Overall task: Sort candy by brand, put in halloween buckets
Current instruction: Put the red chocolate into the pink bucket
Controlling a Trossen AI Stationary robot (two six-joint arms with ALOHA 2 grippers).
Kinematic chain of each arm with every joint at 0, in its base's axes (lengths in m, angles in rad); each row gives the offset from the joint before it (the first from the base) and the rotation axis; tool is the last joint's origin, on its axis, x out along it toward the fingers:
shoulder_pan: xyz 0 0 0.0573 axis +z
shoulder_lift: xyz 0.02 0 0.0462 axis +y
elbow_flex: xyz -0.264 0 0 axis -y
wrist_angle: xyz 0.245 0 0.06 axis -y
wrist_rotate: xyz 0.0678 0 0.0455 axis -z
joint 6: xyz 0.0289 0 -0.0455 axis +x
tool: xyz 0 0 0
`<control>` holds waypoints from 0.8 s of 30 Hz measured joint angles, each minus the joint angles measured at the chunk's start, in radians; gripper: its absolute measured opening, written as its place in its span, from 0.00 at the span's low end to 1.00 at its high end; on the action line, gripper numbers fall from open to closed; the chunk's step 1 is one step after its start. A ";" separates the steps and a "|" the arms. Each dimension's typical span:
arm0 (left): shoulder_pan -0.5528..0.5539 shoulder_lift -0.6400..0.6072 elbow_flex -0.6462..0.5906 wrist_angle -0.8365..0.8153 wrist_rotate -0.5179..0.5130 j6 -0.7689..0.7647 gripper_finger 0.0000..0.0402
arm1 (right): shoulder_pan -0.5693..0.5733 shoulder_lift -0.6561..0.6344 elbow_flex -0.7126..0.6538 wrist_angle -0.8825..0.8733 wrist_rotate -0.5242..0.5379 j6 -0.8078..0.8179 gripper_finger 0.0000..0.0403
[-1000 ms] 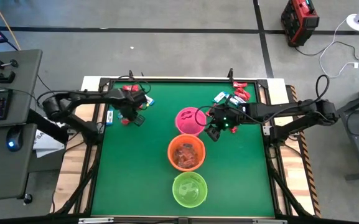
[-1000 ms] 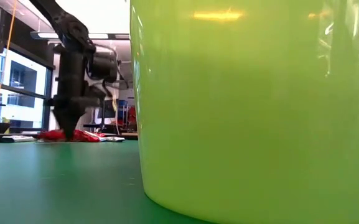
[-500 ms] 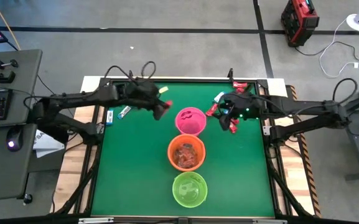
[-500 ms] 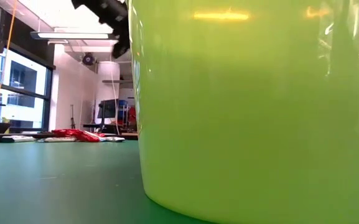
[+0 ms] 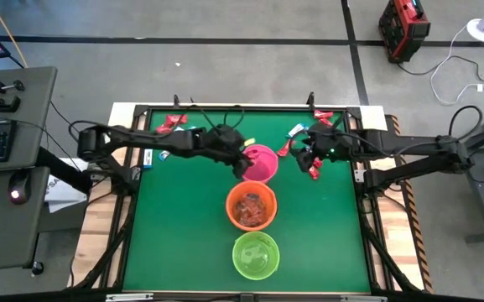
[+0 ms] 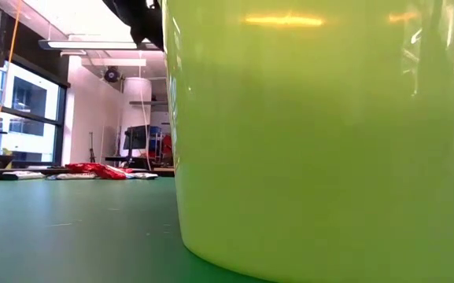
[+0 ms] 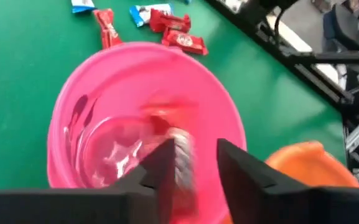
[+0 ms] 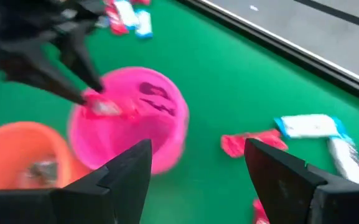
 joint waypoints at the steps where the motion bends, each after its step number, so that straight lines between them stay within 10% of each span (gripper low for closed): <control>1: 0.000 0.003 0.000 0.010 0.006 -0.004 0.32 | -0.002 0.000 0.000 -0.026 0.011 0.021 0.62; 11: 0.057 -0.101 0.001 0.026 0.040 0.020 0.56 | -0.154 0.000 -0.094 -0.345 -0.173 0.230 0.62; 24: 0.206 -0.416 0.001 -0.057 0.005 0.094 0.56 | -0.235 0.021 -0.457 0.021 -0.317 0.183 0.62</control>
